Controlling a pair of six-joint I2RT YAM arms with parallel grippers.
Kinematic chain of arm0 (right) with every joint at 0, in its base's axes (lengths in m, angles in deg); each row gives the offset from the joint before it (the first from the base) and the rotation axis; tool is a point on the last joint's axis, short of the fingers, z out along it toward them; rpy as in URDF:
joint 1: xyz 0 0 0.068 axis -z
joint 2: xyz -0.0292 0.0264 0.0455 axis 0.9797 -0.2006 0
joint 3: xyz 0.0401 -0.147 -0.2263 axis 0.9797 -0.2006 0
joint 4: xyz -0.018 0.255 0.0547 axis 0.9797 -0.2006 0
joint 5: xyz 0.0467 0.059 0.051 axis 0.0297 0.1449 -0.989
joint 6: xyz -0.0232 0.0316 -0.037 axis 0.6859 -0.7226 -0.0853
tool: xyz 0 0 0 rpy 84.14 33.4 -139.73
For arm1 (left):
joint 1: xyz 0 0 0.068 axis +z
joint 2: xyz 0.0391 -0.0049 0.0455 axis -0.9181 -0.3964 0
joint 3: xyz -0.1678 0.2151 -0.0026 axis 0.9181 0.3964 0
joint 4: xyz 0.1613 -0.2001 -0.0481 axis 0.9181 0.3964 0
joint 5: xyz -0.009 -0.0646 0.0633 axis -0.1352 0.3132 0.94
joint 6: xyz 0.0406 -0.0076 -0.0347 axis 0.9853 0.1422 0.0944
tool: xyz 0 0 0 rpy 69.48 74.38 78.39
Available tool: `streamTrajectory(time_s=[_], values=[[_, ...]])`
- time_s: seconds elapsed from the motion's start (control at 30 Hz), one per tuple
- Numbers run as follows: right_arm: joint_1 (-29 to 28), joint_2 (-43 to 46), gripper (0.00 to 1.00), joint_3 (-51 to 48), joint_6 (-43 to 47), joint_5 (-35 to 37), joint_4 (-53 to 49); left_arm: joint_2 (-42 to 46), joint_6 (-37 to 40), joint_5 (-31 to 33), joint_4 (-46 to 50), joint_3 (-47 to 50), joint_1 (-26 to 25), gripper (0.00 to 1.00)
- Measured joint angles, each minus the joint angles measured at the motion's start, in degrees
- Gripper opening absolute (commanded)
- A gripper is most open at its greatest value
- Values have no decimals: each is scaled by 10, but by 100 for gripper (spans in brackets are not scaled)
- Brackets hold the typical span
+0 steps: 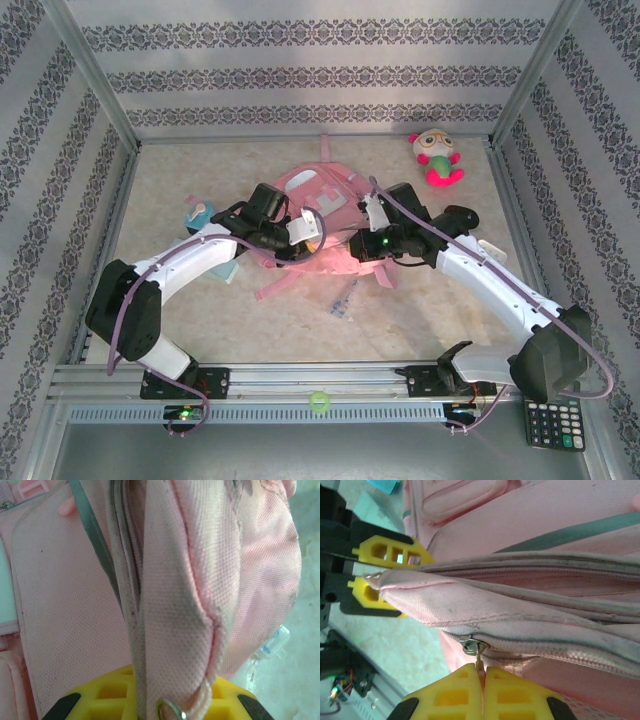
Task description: Pack books, pencil case, and school supplies into a backpack
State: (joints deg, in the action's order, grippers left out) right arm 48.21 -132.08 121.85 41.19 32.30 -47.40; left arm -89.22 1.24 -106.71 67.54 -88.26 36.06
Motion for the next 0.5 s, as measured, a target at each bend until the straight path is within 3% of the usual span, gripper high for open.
streamTrajectory(time_s=[0.07, 0.13, 0.5], values=[[-2, -2, 0, -6, 2, -22, 2, 10, 18, 4, 5, 8, 3, 57], [-5, -5, 0, -17, 0, -36, 1, 19, 22, 4, 17, 11, 7, 73], [-15, -50, 0, -40, -51, -120, 42, 66, -7, -37, 7, 31, -18, 77]])
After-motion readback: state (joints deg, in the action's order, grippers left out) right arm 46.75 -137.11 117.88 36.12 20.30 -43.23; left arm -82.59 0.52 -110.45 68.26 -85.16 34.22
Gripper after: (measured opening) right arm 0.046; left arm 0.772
